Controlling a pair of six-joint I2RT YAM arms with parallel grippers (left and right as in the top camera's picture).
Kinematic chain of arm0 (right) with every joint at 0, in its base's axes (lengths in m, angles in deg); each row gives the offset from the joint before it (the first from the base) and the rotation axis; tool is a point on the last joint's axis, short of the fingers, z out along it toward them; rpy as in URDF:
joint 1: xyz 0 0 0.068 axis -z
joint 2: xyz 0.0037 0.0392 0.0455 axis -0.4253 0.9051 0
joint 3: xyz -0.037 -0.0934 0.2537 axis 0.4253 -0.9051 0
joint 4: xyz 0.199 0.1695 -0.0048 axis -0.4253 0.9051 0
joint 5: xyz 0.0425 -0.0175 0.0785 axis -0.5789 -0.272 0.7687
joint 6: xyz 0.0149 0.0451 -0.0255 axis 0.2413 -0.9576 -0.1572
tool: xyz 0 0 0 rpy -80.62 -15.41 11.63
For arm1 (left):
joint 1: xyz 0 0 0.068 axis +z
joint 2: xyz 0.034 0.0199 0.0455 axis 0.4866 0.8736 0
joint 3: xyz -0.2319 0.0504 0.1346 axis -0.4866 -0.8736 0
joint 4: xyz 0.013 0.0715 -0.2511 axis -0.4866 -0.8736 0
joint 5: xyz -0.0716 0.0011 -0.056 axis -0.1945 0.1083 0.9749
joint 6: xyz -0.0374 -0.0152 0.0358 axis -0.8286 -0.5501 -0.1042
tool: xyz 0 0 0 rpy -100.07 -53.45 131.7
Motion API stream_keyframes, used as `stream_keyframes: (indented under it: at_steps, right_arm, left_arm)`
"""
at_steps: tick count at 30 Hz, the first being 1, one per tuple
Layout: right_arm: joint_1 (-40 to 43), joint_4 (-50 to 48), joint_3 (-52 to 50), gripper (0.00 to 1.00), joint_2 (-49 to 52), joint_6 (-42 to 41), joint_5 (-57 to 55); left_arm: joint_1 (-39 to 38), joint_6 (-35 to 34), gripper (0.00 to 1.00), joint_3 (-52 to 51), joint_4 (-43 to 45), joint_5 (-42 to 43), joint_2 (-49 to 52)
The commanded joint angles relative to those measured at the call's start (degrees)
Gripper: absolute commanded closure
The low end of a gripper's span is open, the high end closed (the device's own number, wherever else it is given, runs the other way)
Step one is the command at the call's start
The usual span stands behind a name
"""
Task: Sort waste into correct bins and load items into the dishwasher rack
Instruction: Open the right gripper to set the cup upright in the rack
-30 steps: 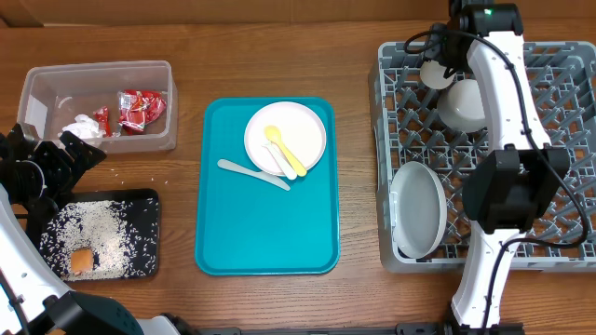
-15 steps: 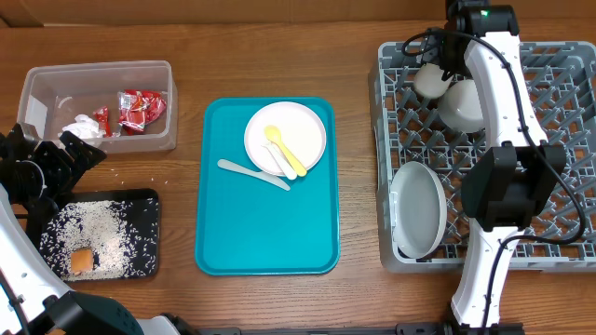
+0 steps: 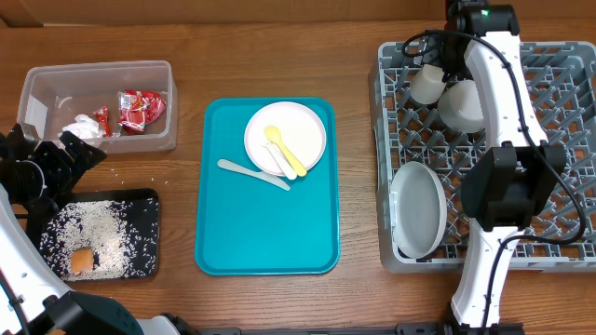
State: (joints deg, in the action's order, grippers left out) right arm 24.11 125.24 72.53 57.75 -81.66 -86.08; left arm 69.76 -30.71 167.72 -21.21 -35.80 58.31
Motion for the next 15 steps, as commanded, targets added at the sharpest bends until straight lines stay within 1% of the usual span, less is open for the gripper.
stream_keyframes:
  at_steps: [1, 4, 8, 13, 15]
  right_arm:
    - [0.17, 1.25, 4.26, 0.09, -3.52, -0.11, 0.07]
    - [-0.20, 3.87, 6.84, 0.05, -6.91, -0.11, 0.90]
    - [-1.42, 6.34, 9.35, 0.03, -11.78, 0.70, 9.18]
    - [-5.16, 7.34, 9.44, 0.03, -16.33, 7.37, 22.08]
    - [-7.50, 8.24, 9.44, 0.05, -16.55, 9.51, 25.53]
  left_arm:
    - [0.17, -0.39, 0.00, 0.13, 0.00, -0.17, -0.09]
    - [0.17, -0.42, 0.00, 0.13, 0.00, -0.17, -0.09]
    - [0.17, -0.42, 0.00, 0.13, 0.00, -0.17, -0.09]
    - [0.17, -0.39, 0.00, 0.13, 0.00, -0.17, -0.09]
    - [0.17, -0.39, 0.00, 0.13, 0.02, -0.17, -0.09]
